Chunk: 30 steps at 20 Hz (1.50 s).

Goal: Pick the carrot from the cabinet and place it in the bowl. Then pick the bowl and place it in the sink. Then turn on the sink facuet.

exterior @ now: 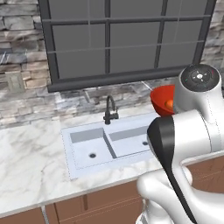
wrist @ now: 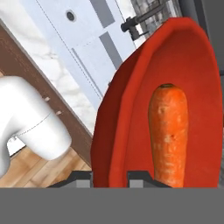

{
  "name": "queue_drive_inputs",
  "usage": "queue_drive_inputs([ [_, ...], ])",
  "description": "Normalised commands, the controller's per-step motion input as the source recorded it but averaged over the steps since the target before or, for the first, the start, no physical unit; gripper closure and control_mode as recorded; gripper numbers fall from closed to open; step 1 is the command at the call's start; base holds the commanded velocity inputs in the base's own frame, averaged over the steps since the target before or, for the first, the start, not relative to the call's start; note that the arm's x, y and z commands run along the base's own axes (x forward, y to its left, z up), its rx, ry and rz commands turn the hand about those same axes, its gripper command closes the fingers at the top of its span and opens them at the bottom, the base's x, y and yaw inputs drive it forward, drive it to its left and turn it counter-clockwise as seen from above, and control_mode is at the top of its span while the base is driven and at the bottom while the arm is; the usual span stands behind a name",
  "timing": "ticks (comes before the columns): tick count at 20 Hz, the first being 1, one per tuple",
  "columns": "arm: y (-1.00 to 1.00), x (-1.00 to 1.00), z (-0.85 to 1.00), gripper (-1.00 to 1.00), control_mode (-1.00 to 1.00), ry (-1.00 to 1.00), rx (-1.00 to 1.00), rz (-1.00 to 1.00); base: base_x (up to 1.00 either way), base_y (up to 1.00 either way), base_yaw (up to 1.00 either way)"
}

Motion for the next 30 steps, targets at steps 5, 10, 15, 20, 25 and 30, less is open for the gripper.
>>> queue_drive_inputs([
  [5, 0.00, 0.00, 0.00, 1.00, 1.00, 0.00, 0.00, 0.00, 0.41, 0.14, 0.00],
  [10, 0.00, 0.00, 0.00, 1.00, 1.00, 0.00, 0.00, 0.00, 0.30, 0.12, 0.00],
  [15, 0.00, 0.00, 0.00, 1.00, 1.00, 0.00, 0.00, 0.00, 0.29, 0.12, 0.00],
  [20, 0.00, 0.00, 0.00, 1.00, 1.00, 0.00, 0.00, 0.00, 0.07, 0.05, 0.00],
  [25, 0.09, -0.14, -0.02, 1.00, -1.00, 0.00, 0.03, 0.04, 0.00, 0.04, 0.01],
  [30, 0.43, -0.55, -0.22, 1.00, -1.00, 0.00, 0.14, 0.02, 0.00, 0.00, 0.00],
])
